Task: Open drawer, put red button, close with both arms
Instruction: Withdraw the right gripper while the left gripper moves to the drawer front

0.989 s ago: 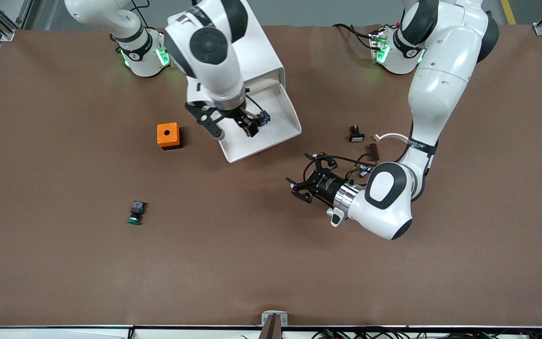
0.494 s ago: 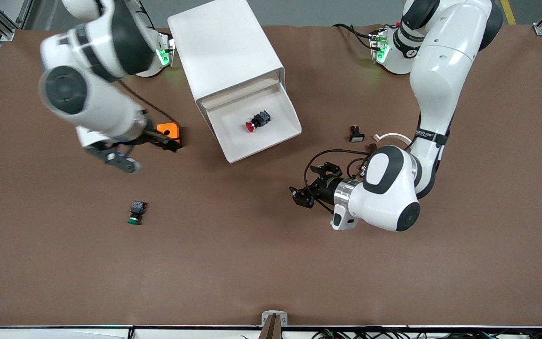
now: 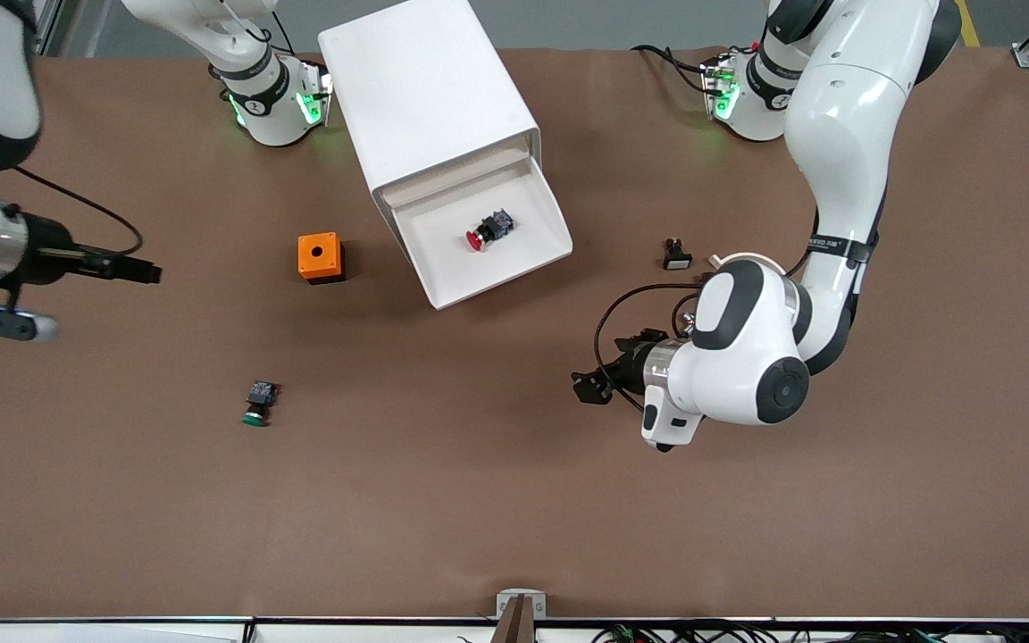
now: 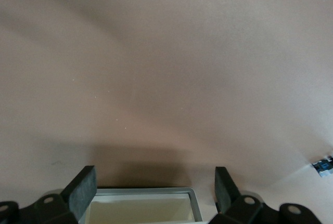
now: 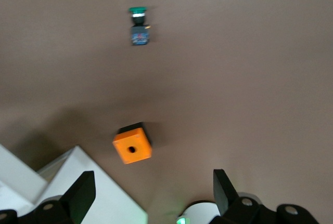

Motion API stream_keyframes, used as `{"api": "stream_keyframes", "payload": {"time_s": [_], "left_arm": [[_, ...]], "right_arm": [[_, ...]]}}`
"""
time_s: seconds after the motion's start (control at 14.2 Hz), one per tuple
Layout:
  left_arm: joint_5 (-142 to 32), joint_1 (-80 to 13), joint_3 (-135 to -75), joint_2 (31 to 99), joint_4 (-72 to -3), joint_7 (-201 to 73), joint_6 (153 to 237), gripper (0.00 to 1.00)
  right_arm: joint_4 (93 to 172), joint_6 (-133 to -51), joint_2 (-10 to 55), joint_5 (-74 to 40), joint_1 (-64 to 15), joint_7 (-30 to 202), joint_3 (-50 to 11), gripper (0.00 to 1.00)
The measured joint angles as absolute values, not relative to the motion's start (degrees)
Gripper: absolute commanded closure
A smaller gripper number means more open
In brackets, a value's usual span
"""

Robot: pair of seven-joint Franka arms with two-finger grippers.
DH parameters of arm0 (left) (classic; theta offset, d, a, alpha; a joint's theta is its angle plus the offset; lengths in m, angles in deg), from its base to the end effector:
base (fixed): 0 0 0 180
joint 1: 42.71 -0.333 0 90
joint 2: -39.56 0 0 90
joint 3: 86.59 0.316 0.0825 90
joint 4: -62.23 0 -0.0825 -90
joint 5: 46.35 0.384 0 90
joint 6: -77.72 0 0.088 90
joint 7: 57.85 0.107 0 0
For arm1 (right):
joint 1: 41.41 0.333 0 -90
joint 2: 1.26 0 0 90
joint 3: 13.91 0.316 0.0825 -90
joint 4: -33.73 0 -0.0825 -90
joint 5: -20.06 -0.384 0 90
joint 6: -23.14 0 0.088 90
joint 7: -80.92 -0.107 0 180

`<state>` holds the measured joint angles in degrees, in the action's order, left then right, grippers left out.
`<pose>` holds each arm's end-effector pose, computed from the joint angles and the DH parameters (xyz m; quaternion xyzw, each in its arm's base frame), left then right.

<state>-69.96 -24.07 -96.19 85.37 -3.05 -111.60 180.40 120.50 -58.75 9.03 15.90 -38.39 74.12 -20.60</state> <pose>0.6593 -0.3509 0.3302 0.9202 0.2890 -0.2171 0.1502 0.5852 -0.0236 0.5383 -0.9869 0.0905 0.1320 0.0223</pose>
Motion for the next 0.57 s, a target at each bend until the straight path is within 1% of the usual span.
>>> {"api": "stream_keyframes", "payload": {"time_s": [0.21, 0.57], "left_arm": [[-62.96, -20.36, -96.24, 85.17, -3.17, -112.35, 181.76, 0.0], [-52.75, -15.29, -96.25, 85.16, -4.92, -121.79, 185.14, 0.01]], "right_arm": [[119.08, -58.76, 9.03, 19.55, -39.16, 77.64, -20.32, 0.0], [118.28, -57.51, 9.05, 20.16, -40.51, 79.32, -19.96, 0.0]]}}
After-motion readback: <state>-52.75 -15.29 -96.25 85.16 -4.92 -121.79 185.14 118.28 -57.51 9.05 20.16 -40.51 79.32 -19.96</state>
